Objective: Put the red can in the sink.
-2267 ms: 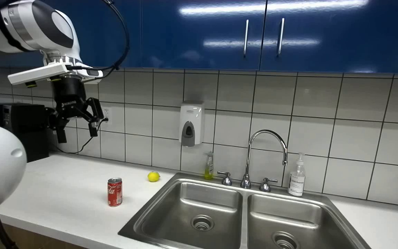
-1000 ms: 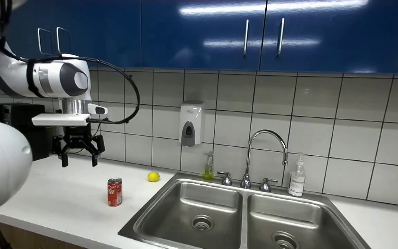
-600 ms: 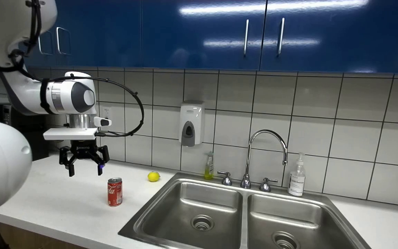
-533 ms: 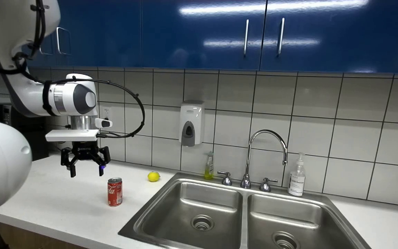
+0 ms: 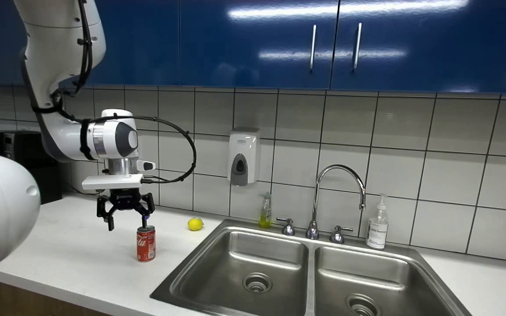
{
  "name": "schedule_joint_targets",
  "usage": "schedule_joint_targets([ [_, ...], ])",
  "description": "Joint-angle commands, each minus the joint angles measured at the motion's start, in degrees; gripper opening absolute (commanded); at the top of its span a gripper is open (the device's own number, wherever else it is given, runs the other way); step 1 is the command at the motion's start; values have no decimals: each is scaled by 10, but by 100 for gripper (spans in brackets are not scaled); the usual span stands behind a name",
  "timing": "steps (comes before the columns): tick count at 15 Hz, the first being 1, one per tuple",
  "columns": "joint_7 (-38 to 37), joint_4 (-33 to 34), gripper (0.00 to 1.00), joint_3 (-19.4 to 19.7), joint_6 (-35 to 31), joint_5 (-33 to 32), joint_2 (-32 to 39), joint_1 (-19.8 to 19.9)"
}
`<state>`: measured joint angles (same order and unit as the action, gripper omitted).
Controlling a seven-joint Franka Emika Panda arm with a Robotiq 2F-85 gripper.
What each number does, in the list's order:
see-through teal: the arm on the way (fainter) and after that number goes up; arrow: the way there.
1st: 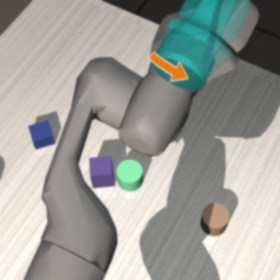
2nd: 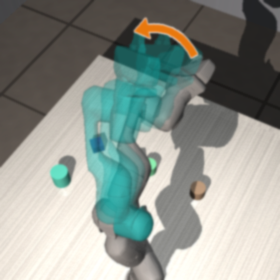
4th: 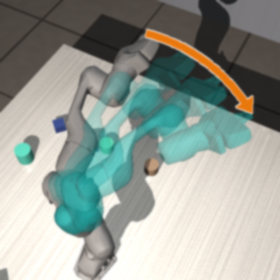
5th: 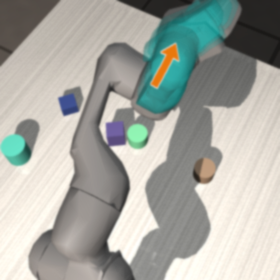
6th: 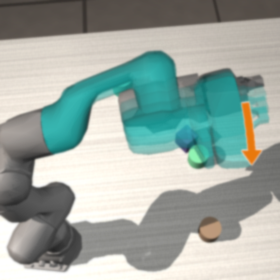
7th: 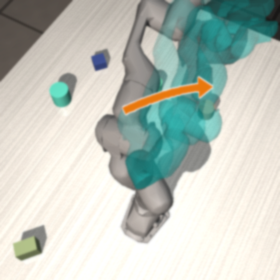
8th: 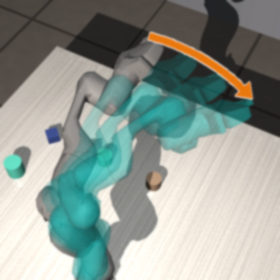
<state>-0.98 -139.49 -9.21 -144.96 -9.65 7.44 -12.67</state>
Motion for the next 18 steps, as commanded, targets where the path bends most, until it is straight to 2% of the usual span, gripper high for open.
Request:
schedule_joint_targets([
  [1, -12, 33, 100, 6, -9, -18, 34, 4],
  [18, -26, 111, 100, 40, -28, -55, 123, -7],
])
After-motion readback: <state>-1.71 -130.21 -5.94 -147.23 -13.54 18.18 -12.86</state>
